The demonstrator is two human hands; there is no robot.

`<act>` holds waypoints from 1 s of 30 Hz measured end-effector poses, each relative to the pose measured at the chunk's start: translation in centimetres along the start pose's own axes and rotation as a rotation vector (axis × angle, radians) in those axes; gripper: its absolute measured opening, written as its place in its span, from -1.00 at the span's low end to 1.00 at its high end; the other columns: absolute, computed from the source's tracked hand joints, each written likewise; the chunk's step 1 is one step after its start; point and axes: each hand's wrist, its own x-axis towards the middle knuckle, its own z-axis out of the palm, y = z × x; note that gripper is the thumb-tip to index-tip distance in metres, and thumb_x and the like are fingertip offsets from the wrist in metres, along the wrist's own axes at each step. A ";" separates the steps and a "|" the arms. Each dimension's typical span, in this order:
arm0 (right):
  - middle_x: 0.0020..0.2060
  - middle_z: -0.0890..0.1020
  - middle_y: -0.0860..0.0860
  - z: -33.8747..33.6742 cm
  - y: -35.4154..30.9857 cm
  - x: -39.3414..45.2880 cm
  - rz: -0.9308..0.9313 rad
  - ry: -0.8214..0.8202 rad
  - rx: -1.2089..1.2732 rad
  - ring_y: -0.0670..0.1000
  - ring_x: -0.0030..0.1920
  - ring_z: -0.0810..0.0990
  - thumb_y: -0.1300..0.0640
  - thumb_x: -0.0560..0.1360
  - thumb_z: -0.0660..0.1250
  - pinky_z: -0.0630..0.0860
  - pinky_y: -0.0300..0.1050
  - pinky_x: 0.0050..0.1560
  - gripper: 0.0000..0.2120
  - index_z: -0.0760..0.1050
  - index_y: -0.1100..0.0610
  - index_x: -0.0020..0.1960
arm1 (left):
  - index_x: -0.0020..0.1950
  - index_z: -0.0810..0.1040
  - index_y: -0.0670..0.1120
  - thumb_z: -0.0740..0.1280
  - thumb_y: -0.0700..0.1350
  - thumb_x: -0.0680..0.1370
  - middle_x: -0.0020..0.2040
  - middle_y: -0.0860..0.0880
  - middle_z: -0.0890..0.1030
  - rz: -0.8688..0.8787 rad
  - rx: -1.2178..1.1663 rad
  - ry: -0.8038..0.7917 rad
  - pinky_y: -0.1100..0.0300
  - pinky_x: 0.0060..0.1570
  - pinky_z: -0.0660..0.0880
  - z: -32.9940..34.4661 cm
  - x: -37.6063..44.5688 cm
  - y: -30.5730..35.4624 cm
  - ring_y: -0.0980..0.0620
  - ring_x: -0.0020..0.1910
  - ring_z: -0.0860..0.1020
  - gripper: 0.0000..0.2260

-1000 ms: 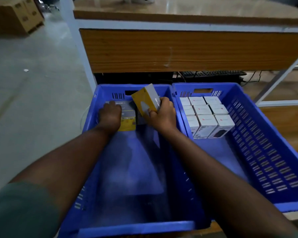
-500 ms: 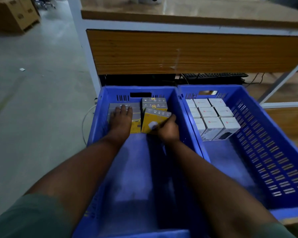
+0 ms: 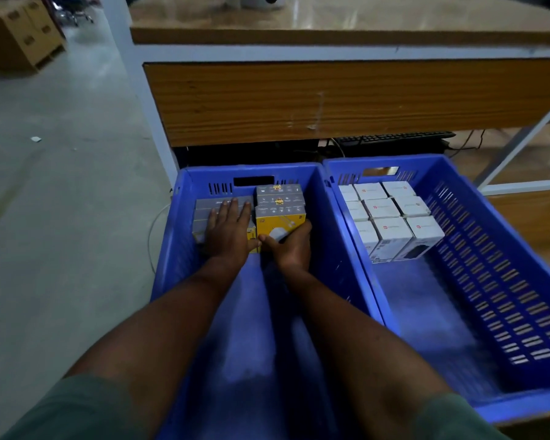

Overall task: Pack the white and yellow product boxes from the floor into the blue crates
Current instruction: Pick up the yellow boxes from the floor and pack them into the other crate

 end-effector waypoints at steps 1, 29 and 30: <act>0.16 0.51 -0.10 -0.1 0.1 0.0 -0.008 -0.002 0.009 -0.08 0.11 0.49 0.11 0.30 0.68 0.41 -0.17 0.09 -0.16 0.26 0.09 0.41 | 0.64 0.14 0.03 0.43 0.30 0.45 0.64 -0.13 0.17 -0.003 0.021 0.008 -0.16 0.56 0.02 0.1 0.1 0.3 -0.19 0.61 0.13 -0.12; 0.30 0.64 0.02 0.4 3.6 5.0 -0.053 -0.212 0.317 0.04 0.27 0.65 0.09 0.30 0.68 0.58 0.16 0.32 -0.16 0.38 0.05 0.49 | 0.66 0.06 -0.03 0.54 0.14 0.41 0.66 -0.03 0.10 -0.016 -0.022 -0.005 -0.07 0.58 -0.02 -0.2 1.1 1.4 -0.17 0.63 0.05 -0.02; 0.29 0.64 0.02 0.4 3.6 5.0 -0.060 -0.218 0.312 0.04 0.27 0.65 0.12 0.32 0.67 0.58 0.14 0.31 -0.18 0.38 0.06 0.49 | 0.66 0.06 -0.03 0.55 0.13 0.41 0.66 -0.03 0.10 -0.013 -0.031 -0.003 -0.07 0.58 -0.02 -0.2 1.1 1.4 -0.16 0.63 0.06 -0.03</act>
